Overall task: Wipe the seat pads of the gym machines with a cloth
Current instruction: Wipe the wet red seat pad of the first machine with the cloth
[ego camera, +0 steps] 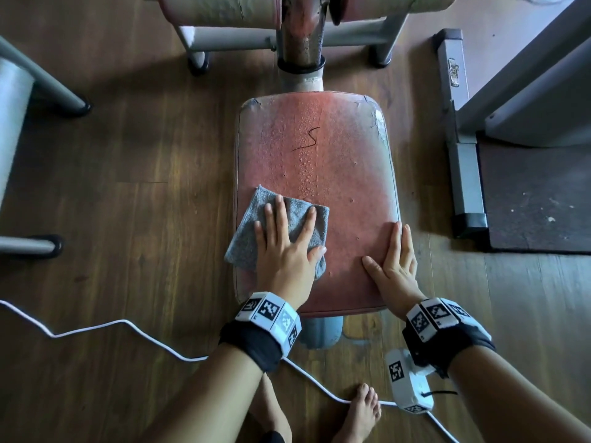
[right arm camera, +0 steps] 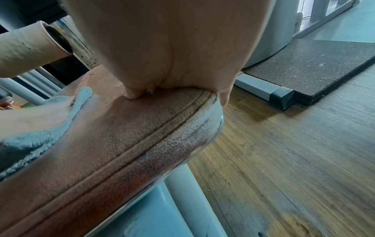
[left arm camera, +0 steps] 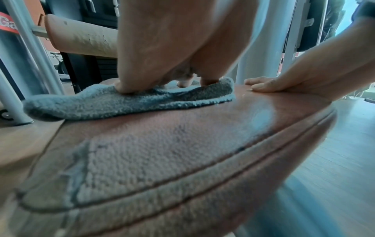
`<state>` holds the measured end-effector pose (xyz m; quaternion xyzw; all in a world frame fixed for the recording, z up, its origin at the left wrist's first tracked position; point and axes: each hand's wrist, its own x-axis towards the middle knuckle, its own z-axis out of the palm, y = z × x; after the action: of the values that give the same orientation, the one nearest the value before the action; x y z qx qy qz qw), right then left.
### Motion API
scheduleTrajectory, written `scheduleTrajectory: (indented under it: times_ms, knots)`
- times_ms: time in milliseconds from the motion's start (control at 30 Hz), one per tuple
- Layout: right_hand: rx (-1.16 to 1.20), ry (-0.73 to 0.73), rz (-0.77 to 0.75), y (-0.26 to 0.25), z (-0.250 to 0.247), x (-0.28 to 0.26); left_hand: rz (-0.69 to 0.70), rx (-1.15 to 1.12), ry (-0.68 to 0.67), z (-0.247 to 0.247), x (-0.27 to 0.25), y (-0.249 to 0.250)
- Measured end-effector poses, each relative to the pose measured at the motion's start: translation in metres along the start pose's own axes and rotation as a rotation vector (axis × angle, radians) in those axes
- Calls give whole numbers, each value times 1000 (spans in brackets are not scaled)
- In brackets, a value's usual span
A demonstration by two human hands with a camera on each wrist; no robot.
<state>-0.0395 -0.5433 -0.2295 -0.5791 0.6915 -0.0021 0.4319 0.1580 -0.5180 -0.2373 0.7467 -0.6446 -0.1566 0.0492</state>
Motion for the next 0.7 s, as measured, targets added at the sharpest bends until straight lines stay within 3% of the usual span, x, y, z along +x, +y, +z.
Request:
scheduleTrajectory:
  times_ms: [167,367,567,700]
  knots:
    - [0,7,-12,2,1,1,-9,8,7,5,-17,2]
    - [8,19,-22,4,2,2,-16,22,23,9,18,12]
    - [17,24,-31,6,3,3,-25,14,31,9,8,11]
    - [21,41,-61,10,5,4,43,27,-11,3,17,-7]
